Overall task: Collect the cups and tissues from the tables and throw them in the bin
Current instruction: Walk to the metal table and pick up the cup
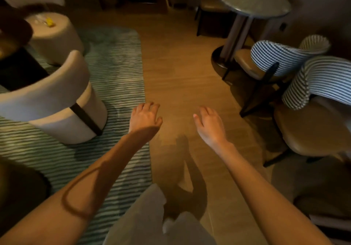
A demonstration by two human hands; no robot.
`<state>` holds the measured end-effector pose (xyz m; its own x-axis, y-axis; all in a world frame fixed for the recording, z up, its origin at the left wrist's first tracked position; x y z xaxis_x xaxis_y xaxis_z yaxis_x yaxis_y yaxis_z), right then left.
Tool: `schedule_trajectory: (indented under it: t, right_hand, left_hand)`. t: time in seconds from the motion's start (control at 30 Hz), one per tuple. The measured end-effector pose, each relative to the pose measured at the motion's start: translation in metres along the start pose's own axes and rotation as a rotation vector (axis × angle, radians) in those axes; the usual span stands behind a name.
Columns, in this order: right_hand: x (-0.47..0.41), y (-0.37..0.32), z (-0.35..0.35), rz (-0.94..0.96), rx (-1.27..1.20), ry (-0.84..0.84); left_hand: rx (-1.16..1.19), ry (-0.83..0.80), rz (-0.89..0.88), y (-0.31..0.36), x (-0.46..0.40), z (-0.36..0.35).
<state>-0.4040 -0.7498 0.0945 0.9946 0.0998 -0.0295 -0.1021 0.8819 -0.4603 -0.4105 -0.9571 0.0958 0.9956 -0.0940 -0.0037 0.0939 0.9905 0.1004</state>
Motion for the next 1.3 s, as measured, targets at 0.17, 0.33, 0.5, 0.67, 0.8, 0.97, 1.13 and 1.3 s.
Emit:
schedule_trajectory:
  t: [0.17,0.33,0.5,0.67,0.8,0.97,1.13,1.3]
  right_hand:
    - [-0.131,-0.008,-0.013,0.078,-0.038,0.011]
    - [-0.279,-0.031,-0.014,0.173,0.003,0.036]
    - [-0.407,-0.056,-0.006,0.252,-0.044,0.028]
    - [-0.535,-0.073,-0.009,0.330,-0.047,-0.018]
    - [-0.646,-0.080,-0.021,0.417,-0.017,-0.057]
    - [-0.774,-0.104,-0.014,0.536,-0.048,-0.110]
    - [-0.886,-0.157,-0.020,0.680,-0.016,-0.184]
    - [-0.963,-0.221,-0.071,0.809,-0.010,-0.295]
  left_hand:
    - [-0.007,0.035,0.027,-0.030,-0.125,0.005]
    - [0.019,0.123,0.094,-0.076,-0.257,0.027]
    - [0.025,0.169,0.135,-0.106,-0.367,0.053]
    - [0.006,0.172,0.209,-0.141,-0.473,0.059]
    - [-0.014,0.161,0.297,-0.174,-0.566,0.055]
    - [0.008,0.187,0.404,-0.205,-0.671,0.073]
    - [0.011,0.204,0.536,-0.257,-0.737,0.087]
    - [-0.001,0.206,0.691,-0.340,-0.778,0.088]
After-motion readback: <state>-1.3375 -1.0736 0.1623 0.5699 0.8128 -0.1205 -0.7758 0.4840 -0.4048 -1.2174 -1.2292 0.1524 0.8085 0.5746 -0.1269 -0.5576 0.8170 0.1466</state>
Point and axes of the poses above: each hand's wrist, its own x-axis away from the middle knuckle, its own z-axis out of the back of the hand, y = z × x, the point moved 6 cm from there along -x, towards the middle knuckle, and after that the axes turned 5 degrees about -x, right-handed, at the moved point
